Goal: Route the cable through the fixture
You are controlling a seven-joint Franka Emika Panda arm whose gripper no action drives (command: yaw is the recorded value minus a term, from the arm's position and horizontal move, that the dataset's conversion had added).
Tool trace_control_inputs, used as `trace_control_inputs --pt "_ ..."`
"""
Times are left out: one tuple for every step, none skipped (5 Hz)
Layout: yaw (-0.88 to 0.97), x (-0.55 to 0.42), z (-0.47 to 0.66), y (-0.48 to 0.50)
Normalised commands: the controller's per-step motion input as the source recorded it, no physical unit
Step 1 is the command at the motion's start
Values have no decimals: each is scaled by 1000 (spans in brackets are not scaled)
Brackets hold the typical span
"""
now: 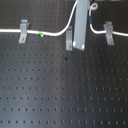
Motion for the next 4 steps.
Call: trace_control_inputs --pt "-120 -80 223 26" --pt "-320 -365 289 -134" --pt "-314 -401 294 -181" --pt "-240 -319 245 -171"
